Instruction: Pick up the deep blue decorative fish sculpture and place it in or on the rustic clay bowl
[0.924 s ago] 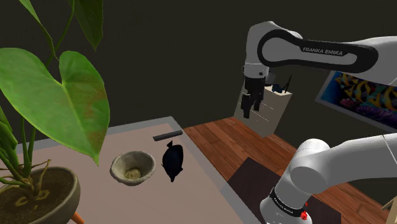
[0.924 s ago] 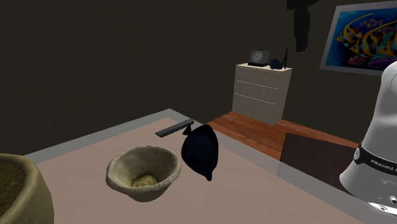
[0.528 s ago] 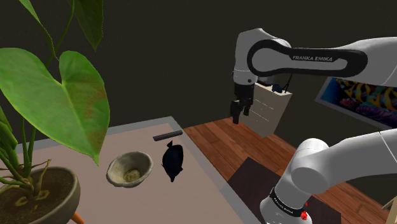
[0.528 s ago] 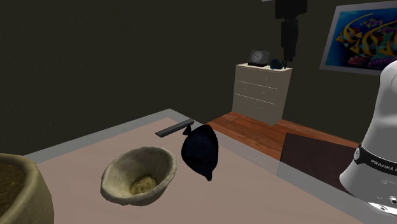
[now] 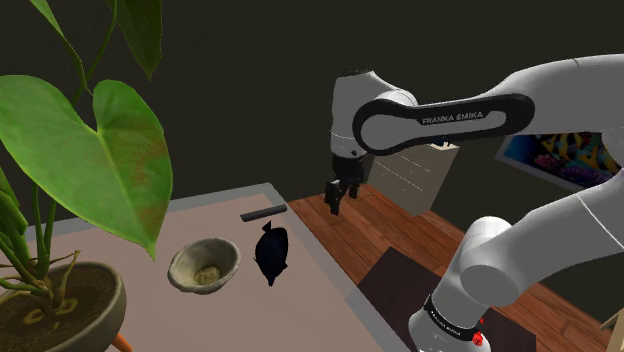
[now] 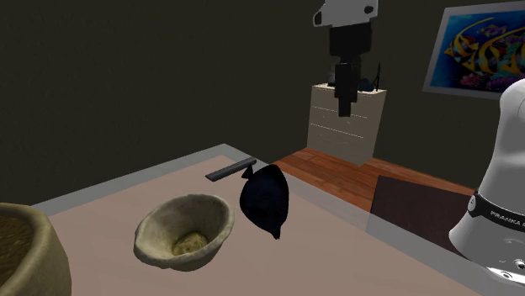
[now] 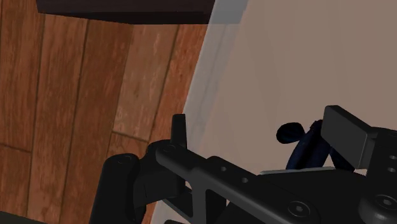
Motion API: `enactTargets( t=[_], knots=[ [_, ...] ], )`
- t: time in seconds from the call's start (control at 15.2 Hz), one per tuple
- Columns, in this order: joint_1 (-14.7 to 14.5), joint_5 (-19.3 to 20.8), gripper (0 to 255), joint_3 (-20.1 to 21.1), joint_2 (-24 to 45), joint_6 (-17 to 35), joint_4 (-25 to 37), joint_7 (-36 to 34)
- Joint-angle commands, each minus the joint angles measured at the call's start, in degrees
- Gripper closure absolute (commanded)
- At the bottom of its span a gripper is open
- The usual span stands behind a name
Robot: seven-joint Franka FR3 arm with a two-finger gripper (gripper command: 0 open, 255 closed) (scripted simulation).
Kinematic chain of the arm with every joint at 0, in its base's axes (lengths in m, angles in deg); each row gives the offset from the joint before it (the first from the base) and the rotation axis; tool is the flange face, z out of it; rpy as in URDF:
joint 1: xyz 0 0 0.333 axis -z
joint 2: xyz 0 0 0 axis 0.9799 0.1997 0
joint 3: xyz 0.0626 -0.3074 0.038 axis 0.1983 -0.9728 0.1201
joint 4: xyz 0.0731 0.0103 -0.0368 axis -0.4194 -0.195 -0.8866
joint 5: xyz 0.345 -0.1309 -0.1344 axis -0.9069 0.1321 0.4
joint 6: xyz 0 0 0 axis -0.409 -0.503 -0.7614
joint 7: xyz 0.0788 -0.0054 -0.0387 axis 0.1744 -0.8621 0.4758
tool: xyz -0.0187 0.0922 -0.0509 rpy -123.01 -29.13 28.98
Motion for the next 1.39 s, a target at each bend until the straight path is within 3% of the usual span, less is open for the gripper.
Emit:
enactTargets(
  t=[0.0, 0.53, 0.79, 1.19, 1.32],
  knots=[
    [-0.7, -0.1, 0, 2.0, 2.8, 3.7, 0.1, -1.8],
    [-1.7, 4.0, 0, 9.7, 17.3, 16.0, 4.5, -10.6],
    [-2.1, 9.2, 0, 12.9, 25.6, 20.5, 8.6, -16.4],
    [-4.6, 20.2, 0, 15.2, 39.2, 24.2, 17.1, -26.3],
    [-4.9, 21.2, 0, 14.9, 40.4, 24.9, 17.4, -27.1]
  ],
)
